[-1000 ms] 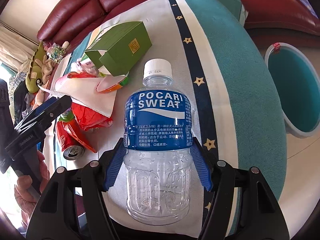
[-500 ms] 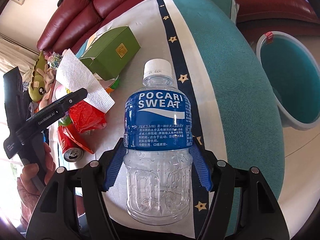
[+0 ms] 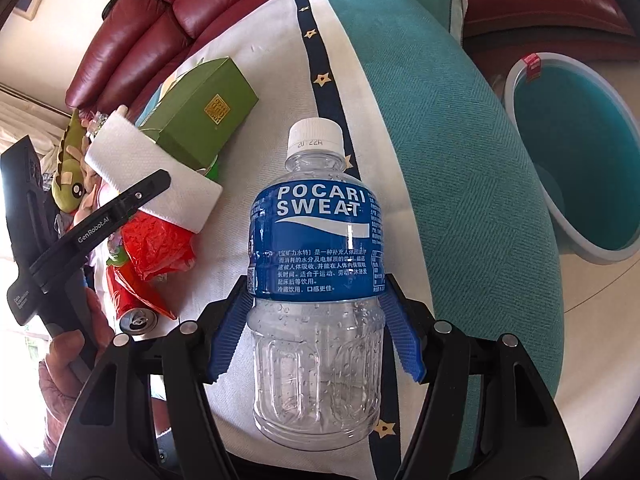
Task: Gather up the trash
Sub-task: 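Grasp the white paper towel with the left tool while the right tool holds the bottle, then drop the bottle and paper towel into the teal bucket with both tools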
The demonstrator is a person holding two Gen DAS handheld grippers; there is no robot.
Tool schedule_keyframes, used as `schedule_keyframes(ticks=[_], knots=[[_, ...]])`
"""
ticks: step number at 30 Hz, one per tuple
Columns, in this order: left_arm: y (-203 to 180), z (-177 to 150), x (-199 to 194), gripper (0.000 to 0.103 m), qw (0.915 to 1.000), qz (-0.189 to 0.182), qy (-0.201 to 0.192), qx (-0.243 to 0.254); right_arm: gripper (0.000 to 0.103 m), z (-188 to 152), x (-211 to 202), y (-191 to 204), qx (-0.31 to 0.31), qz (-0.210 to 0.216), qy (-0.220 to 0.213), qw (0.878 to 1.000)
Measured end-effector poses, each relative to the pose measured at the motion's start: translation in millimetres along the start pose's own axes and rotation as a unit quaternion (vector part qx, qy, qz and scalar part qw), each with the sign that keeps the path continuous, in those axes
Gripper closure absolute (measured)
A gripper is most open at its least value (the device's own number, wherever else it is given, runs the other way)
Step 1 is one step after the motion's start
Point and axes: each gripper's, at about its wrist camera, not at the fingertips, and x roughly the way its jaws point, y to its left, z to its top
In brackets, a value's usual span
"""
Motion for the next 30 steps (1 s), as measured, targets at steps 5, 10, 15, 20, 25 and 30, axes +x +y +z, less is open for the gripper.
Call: schedule_keyframes(ticks=[5, 10, 15, 20, 25, 30], knots=[[5.9, -5.2, -31.1, 0.097, 0.9994, 0.003, -0.036, 0.001, 0.041, 1.8, -1.5, -0.1, 0.000, 0.002, -0.009, 1.000], [3.5, -4.4, -56.8, 0.097, 0.9991, -0.016, -0.040, 0.000, 0.041, 7.0, -11.5, -1.6, 0.000, 0.016, -0.021, 1.000], [-37.2, 9.3, -76.5, 0.097, 0.9964, -0.050, -0.055, 0.041, 0.041, 20.0, -44.7, -20.7, 0.018, 0.018, -0.058, 0.998], [-104.9, 28.4, -68.7, 0.097, 0.9891, -0.103, -0.049, 0.093, 0.041, 28.6, -96.3, -65.4, 0.053, -0.001, -0.112, 0.992], [-185.6, 35.7, -28.2, 0.097, 0.9767, -0.159, -0.010, 0.143, 0.041, 28.5, -143.1, -127.6, 0.099, -0.042, -0.152, 0.983], [-254.3, 34.6, 15.5, 0.097, 0.9647, -0.189, 0.024, 0.182, 0.041, 24.6, -166.5, -185.8, 0.147, -0.068, -0.164, 0.973]])
